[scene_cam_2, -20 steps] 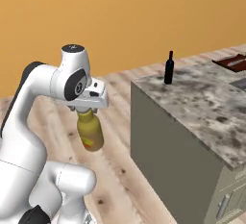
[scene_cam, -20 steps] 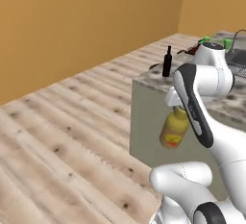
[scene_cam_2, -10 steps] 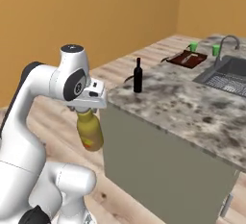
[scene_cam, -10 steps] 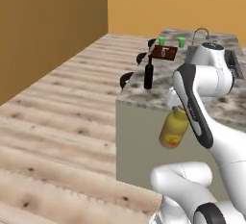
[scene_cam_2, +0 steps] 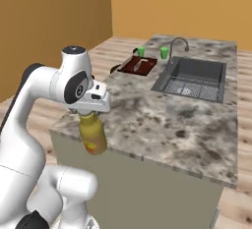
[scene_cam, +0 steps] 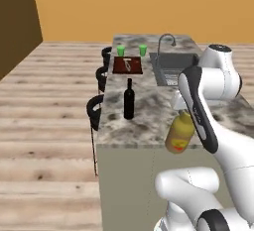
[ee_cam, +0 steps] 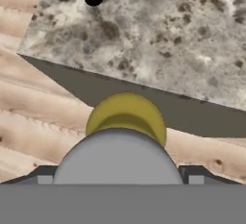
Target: Place the drinks on the dining counter in a tight cluster.
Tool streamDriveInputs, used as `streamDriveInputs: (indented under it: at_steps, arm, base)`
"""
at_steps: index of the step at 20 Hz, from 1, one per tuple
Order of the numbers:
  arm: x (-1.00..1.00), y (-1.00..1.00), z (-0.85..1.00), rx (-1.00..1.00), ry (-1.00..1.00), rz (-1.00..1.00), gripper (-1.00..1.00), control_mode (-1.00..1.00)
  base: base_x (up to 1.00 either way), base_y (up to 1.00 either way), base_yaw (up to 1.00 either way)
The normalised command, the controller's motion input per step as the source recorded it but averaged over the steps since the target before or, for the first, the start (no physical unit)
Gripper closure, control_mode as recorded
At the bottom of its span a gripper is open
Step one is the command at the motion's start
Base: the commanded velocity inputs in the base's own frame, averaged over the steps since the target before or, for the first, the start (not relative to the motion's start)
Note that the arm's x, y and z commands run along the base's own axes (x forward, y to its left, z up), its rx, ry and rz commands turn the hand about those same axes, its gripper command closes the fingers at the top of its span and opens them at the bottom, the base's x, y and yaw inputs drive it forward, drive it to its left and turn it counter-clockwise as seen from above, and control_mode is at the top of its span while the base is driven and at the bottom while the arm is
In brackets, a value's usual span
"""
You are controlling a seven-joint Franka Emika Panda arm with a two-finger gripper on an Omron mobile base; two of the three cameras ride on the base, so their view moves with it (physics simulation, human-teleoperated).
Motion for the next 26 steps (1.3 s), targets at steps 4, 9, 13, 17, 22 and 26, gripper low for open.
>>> streamDriveInputs:
  at_steps: [4,9,13,17,22,26]
  arm:
    - [0.0,0.0,0.0,0.0,0.0,0.0,1.0,1.0]
    - [0.0,0.0,0.0,0.0,0.0,0.0,1.0,1.0]
    - [0.0,0.0,0.0,0.0,0.0,0.0,1.0,1.0]
    - [0.0,0.0,0.0,0.0,0.0,0.0,1.0,1.0]
    - [0.0,0.0,0.0,0.0,0.0,0.0,1.0,1.0]
    - [0.07,0.0,0.0,0.0,0.04,0.0,1.0,-1.0]
  base:
    - [0.96,-0.05,-0.21]
    - [0.68,0.0,-0.05]
    - [0.21,0.0,-0.01]
    - [0.0,0.0,0.0]
    - [0.04,0.0,0.0]
    - [0.12,0.0,0.0]
